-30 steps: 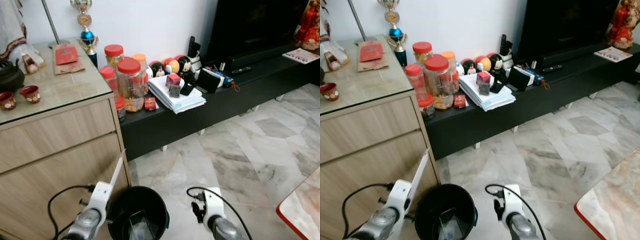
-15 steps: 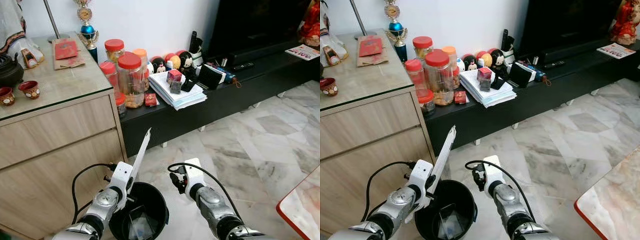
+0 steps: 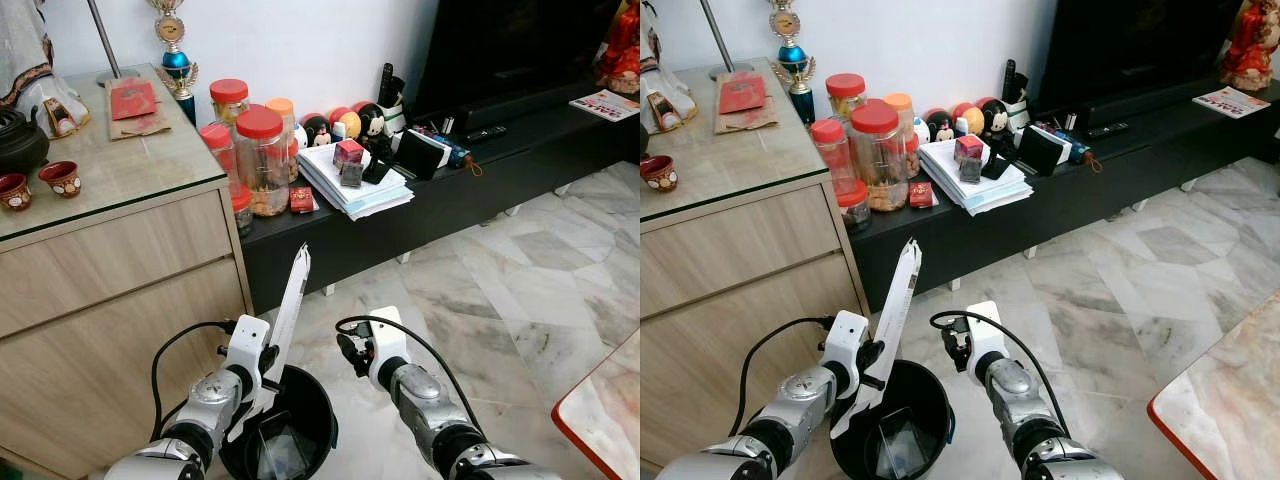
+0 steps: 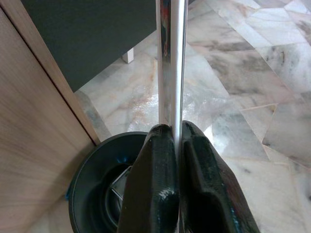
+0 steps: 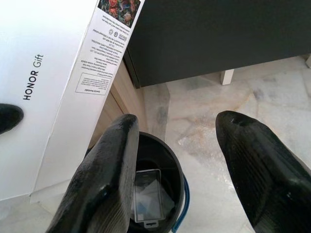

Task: Picking trash to rubbish bin

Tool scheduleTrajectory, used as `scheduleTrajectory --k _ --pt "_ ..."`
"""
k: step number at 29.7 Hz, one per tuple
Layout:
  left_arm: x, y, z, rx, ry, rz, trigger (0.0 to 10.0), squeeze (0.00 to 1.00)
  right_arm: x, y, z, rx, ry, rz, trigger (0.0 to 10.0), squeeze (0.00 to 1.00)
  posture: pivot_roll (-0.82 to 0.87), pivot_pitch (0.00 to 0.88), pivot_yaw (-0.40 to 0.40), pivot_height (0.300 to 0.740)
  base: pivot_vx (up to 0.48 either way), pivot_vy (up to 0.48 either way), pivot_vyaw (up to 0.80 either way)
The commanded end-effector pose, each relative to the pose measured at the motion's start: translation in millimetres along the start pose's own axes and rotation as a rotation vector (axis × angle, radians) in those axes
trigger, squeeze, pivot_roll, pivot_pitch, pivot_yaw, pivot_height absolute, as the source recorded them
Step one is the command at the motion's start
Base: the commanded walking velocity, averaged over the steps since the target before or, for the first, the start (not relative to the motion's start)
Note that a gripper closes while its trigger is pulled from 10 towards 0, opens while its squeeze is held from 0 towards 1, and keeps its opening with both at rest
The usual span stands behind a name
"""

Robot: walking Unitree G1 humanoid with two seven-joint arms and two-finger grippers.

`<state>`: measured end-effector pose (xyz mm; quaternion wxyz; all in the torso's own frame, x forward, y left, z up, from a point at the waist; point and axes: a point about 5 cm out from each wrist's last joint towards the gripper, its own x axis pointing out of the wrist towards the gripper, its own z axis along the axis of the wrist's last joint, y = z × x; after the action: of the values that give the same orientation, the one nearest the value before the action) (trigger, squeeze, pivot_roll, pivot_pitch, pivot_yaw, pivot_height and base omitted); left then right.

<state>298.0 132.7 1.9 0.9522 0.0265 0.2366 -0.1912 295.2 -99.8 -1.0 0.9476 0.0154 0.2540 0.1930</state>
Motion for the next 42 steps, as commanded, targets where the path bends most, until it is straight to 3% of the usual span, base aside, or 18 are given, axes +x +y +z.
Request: scheduleTrajectory --k 1,22,23,27,32,33,34,37,38,42 --pt "1.1 0.2 3 -0.002 0.000 -0.010 10.0 1.00 -0.9 -2.1 0 0.008 -0.010 -0.014 10.0 0.00 -0.04 0.000 -0.032 0.740 0.000 0.000 0.00" --pt "-3.2 6.5 -4 0.026 0.032 -0.003 10.0 1.00 -2.8 -2.3 -6 -0.008 0.003 -0.020 10.0 0.00 -0.03 0.014 -0.032 0.740 0.000 0.000 0.00" --pt "-3.7 7.5 -5 0.030 0.035 0.003 10.0 0.00 -3.1 -2.7 -7 -0.005 0.005 -0.022 10.0 0.00 -0.03 0.015 -0.030 0.740 0.000 0.000 0.00" --pt "-11.8 23.1 -17 0.006 0.075 0.124 10.0 0.00 -7.4 -7.0 -17 0.012 0.034 -0.046 10.0 0.00 -0.02 0.019 -0.029 0.740 0.000 0.000 0.00" --pt "-18.6 31.4 -27 -0.023 0.108 0.178 10.0 0.00 -10.7 -8.9 -26 0.022 0.062 -0.061 10.0 0.00 -0.02 0.022 -0.024 0.740 0.000 0.000 0.00" --pt "-28.4 37.0 -44 -0.031 0.165 0.202 10.0 0.00 -15.5 -11.3 -37 0.037 0.096 -0.079 10.0 0.00 -0.02 0.024 -0.020 0.740 0.000 0.000 0.00" --pt "-34.6 35.8 -57 -0.047 0.211 0.183 10.0 0.00 -18.4 -12.8 -44 0.045 0.111 -0.088 10.0 0.00 -0.01 0.025 -0.018 0.740 0.000 0.000 0.00" --pt "-39.3 34.2 -67 -0.034 0.253 0.165 10.0 0.00 -19.7 -13.3 -46 0.048 0.116 -0.091 10.0 0.00 -0.01 0.025 -0.016 0.740 0.000 0.000 0.00" --pt "-46.1 34.6 -79 -0.010 0.308 0.172 10.0 0.00 -20.6 -13.8 -48 0.054 0.121 -0.095 10.0 0.00 -0.01 0.022 -0.015 0.740 0.000 0.000 0.00" --pt "-53.5 35.5 -91 -0.003 0.358 0.191 10.0 0.00 -22.0 -15.5 -51 0.060 0.134 -0.107 10.0 0.00 -0.01 0.019 -0.012 0.740 0.000 0.000 0.00"
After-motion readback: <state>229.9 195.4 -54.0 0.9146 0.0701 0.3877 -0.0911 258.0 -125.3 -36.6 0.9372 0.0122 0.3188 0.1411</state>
